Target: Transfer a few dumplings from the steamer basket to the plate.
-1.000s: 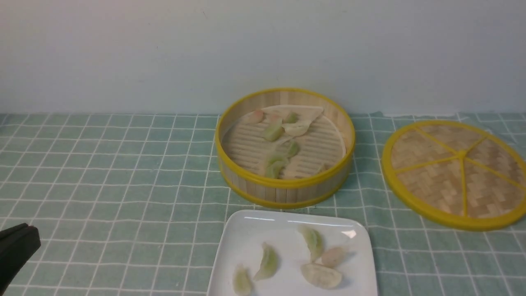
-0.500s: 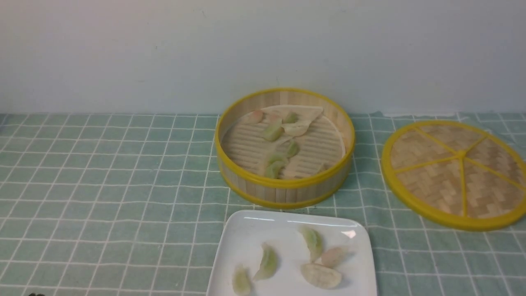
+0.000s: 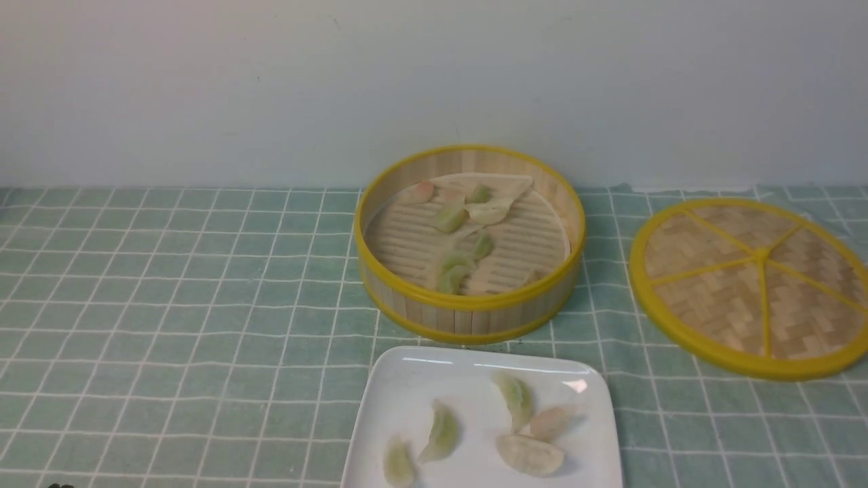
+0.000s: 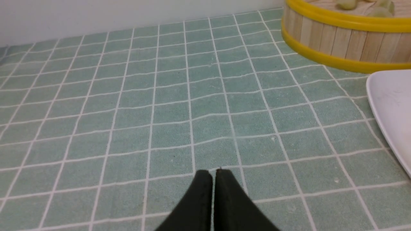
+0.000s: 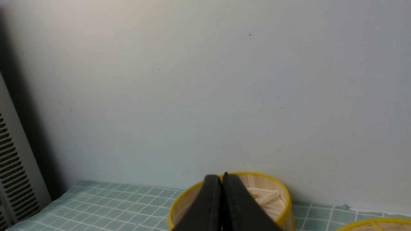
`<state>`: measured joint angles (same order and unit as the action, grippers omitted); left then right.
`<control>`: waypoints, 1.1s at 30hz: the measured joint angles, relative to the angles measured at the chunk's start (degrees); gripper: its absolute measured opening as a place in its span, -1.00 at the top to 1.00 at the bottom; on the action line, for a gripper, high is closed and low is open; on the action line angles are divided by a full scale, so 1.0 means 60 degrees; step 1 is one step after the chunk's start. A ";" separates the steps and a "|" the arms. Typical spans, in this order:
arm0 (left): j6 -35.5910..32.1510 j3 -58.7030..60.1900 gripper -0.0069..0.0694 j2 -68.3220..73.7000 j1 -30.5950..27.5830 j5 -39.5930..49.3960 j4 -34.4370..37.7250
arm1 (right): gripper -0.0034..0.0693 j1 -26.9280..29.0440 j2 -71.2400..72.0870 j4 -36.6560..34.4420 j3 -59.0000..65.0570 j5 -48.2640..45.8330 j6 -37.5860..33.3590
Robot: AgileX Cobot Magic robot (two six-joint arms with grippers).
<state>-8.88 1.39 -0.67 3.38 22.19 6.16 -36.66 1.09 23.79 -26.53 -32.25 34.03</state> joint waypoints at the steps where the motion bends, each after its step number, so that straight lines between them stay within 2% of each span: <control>1: 0.0000 0.0000 0.83 0.0000 0.0000 0.0000 0.0000 | 0.94 0.0000 0.0000 0.0000 0.0000 0.0000 0.0000; 13: 0.0000 0.0000 0.83 0.0000 0.0000 0.0000 0.0000 | 0.94 0.0000 0.0000 -0.0241 0.0000 0.0023 -0.0297; 17: 0.0000 0.0000 0.83 0.0000 0.0000 0.0000 -0.0004 | 0.94 0.0000 0.0000 -0.1954 0.0000 0.0356 -0.2318; 18: 0.0000 0.0000 0.83 0.0000 0.0000 0.0000 -0.0004 | 0.94 0.0000 0.0000 -0.2662 0.0000 0.0522 -0.3262; 19: 0.0000 0.0000 0.83 0.0000 0.0000 0.0000 -0.0004 | 0.94 0.0000 0.0000 -0.2662 0.0000 0.0546 -0.3262; 20: 0.0000 0.0000 0.83 0.0000 0.0000 0.0000 -0.0012 | 0.94 0.0000 0.0000 -0.3527 0.0000 0.0770 -0.4377; 21: 0.0000 0.0000 0.83 0.0000 0.0000 0.0000 -0.0012 | 0.94 0.0000 0.0000 -0.3527 0.0000 0.0788 -0.4377; 22: 0.0000 0.0000 0.83 0.0000 0.0000 0.0000 -0.0012 | 0.94 0.0000 0.0000 -0.4133 0.0000 0.0914 -0.5078; 26: 0.0000 0.0000 0.83 0.0000 0.0000 0.0000 -0.0015 | 0.94 0.0130 0.0000 -0.4547 0.0077 0.0999 -0.5539; 29: 0.0000 0.0000 0.83 0.0000 0.0000 0.0000 -0.0015 | 0.94 0.0913 0.0000 -0.4545 0.0312 0.1120 -0.5672; 33: 0.0000 0.0000 0.83 0.0000 0.0000 0.0000 -0.0015 | 0.94 0.3252 0.0000 -0.4433 0.1380 0.1154 -0.5733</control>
<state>-8.88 1.39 -0.67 3.38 22.19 6.07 -17.15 1.09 -2.81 -18.25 -25.33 -0.36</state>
